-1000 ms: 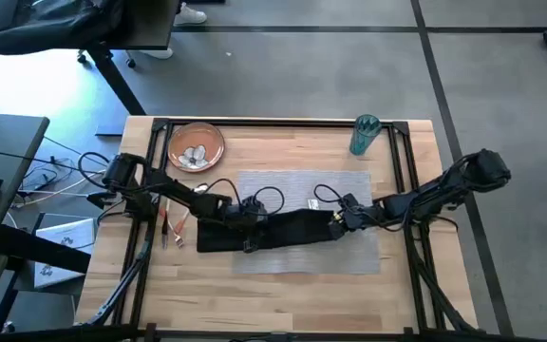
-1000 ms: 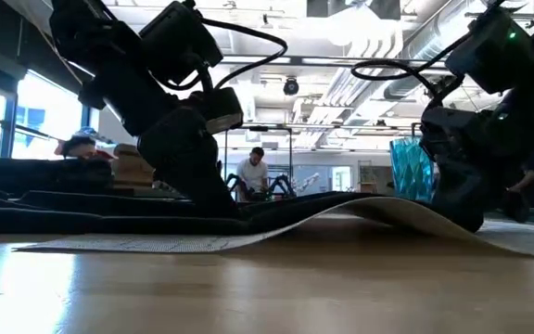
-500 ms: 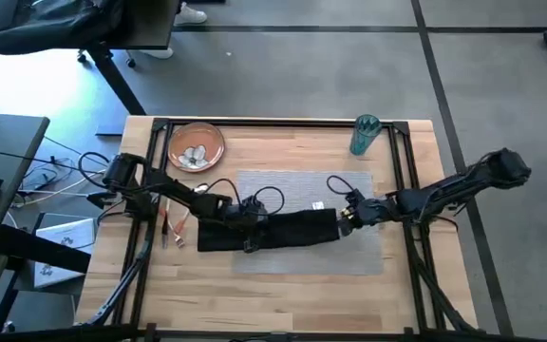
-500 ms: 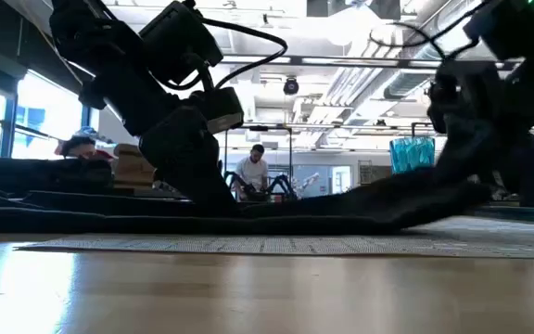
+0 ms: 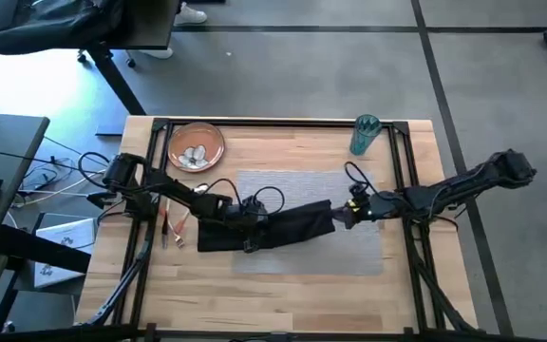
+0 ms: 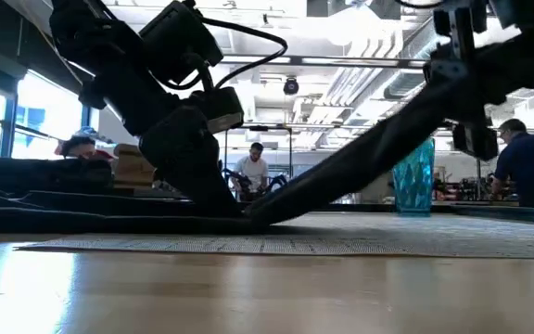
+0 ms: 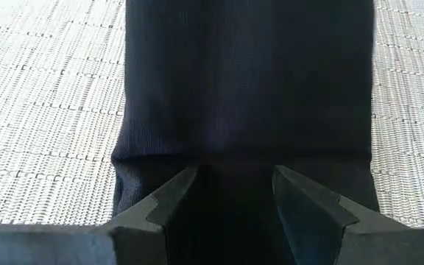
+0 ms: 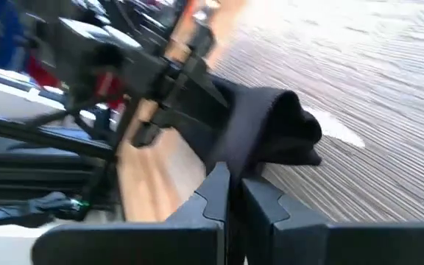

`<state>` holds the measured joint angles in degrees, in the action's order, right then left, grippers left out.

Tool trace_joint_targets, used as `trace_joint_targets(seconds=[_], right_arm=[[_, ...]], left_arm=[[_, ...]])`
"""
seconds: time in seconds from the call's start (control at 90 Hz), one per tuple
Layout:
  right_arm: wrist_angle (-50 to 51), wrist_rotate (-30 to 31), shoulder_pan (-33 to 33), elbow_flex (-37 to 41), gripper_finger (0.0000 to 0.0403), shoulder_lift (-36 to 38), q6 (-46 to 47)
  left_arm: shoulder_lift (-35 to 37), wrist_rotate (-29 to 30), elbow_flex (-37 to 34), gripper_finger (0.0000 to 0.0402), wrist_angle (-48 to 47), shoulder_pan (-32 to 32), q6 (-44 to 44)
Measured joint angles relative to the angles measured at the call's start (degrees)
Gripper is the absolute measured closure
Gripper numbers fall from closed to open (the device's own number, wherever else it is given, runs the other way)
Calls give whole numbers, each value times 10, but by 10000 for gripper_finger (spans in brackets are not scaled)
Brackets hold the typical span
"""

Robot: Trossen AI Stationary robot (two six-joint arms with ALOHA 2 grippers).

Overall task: Set table place
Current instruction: Fold the black table napkin

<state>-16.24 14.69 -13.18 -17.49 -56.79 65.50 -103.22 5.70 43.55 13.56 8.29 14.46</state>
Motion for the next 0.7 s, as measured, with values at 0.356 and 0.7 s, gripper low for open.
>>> trace_joint_targets(seconds=[0.356,0.7], right_arm=[[21,4,1,-161,403,-130,-102],[101,10,4,-320,403,-238,-162]], left_arm=[[0,9,0,245,7,0,-9],[46,-7,0,245,-35,7,-1]])
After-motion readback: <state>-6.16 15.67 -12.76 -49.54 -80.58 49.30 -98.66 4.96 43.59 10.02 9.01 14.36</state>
